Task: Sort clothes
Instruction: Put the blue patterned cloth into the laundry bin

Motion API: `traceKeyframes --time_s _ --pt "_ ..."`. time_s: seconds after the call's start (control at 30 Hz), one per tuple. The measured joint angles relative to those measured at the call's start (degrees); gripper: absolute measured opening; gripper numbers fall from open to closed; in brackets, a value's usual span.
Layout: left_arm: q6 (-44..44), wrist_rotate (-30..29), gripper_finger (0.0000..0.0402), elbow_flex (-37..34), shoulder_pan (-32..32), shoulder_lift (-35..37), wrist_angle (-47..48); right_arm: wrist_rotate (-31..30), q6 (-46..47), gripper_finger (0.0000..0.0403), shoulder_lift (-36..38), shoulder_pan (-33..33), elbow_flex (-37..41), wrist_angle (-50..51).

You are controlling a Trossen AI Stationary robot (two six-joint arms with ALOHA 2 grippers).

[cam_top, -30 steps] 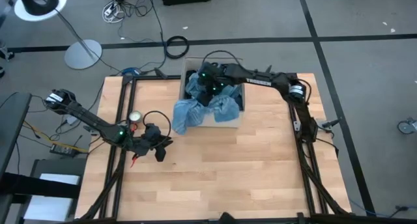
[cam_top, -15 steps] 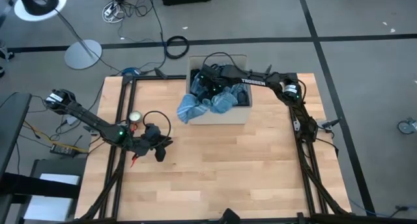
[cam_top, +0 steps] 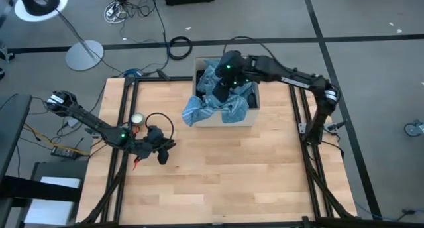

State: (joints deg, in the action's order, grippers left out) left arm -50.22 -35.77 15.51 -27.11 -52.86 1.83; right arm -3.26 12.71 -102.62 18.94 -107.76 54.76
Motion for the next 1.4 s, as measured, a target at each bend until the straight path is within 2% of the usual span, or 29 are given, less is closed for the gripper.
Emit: traceKeyframes --time_s 0.13,0.23,0.47,0.67,0.73,0.8,0.87,1.03,1.23,1.4 --pt "0.00 0.00 0.0101 0.00 0.00 0.00 -0.54 0.06 -4.70 0.0228 0.49 -4.47 0.08 -2.42" --pt "0.01 0.00 0.0101 0.01 0.00 0.00 -0.79 0.26 -8.88 0.0228 -0.31 -7.85 0.05 -7.79" --pt "-0.02 0.65 0.0101 0.00 0.00 0.00 -1.20 -0.02 -16.05 0.0228 -5.64 -12.34 0.06 -16.77" --pt "-0.01 1.44 0.0101 0.00 0.01 0.00 -1.03 -7.37 -18.13 0.0228 -9.24 -12.50 0.07 -15.69" --pt "0.07 1.49 0.0101 0.00 0.00 0.00 -1.02 -8.11 -19.39 0.0226 -9.55 -12.50 -0.04 -16.46" --pt "0.09 1.49 0.0101 0.00 0.02 0.00 -0.99 -8.23 -19.70 0.0209 -9.57 -12.50 -0.09 -16.77" --pt "0.11 1.51 0.0101 0.00 0.00 0.00 -0.93 -8.23 -19.86 0.0170 -9.61 -12.50 -0.03 -16.93" --pt "0.20 1.50 0.0101 0.00 0.01 -0.02 -0.71 -8.25 -21.35 0.0024 -7.51 -12.52 -0.03 -17.14" --pt "0.22 1.49 0.0101 0.00 0.02 -0.02 -0.78 -13.86 -21.58 0.0008 -2.77 -12.83 -0.03 -17.17" --pt "0.22 1.49 0.0101 0.00 0.00 0.00 -0.71 -25.43 -19.73 0.0005 2.07 -11.99 -0.05 -12.22"
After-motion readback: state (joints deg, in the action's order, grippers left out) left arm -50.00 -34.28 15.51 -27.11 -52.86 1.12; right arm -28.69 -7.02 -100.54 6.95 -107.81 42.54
